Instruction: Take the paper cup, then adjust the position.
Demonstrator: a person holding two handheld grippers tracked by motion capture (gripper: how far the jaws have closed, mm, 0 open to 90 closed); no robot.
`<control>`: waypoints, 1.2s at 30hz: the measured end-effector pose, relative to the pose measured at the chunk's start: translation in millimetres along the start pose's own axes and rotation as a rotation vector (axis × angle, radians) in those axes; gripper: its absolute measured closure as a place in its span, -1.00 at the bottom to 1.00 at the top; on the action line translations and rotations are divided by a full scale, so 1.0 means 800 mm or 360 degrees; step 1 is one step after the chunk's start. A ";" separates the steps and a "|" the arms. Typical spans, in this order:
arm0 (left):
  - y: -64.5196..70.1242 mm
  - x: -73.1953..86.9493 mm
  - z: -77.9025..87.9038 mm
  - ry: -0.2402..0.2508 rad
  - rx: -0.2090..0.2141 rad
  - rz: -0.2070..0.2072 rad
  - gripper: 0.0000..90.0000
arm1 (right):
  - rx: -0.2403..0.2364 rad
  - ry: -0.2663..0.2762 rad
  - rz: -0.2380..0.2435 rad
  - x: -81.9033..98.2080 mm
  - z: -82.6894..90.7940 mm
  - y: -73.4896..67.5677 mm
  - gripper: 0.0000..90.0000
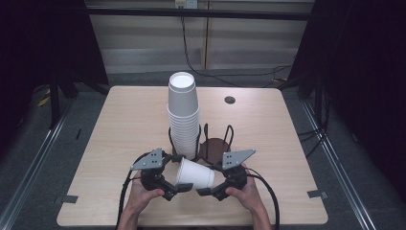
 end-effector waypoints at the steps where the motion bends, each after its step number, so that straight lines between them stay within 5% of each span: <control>1: 0.001 0.000 0.000 0.0009 0.0009 0.0001 -0.95 | -0.0010 0.0012 0.0005 0.000 0.000 -0.001 -0.47; 9: 0.002 -0.003 0.004 0.0006 0.0052 0.0020 -0.83 | -0.0036 0.0053 -0.0006 0.004 0.003 0.000 -0.48; 18: 0.009 -0.009 0.004 -0.0076 0.0018 -0.0028 -0.78 | -0.0019 0.0093 -0.0025 0.010 0.002 0.000 -0.60; 32: -0.002 -0.013 0.027 -0.0096 -0.0085 -0.0012 -0.78 | 0.0199 0.0194 -0.0027 0.018 0.023 -0.004 -0.70; 36: -0.008 -0.010 0.035 -0.0123 -0.0123 0.0003 -0.78 | 0.0363 0.0219 -0.0022 0.023 0.030 -0.003 -0.70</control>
Point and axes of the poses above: each handheld gripper's, and its own axes: z roughly backward along the jaws, x roughly out of its underside, y roughly to its right, the point moved 2 cm from there along -z, roughly forward along the jaws, and after that the axes turned 6 degrees about -x, right-handed, at the moved point
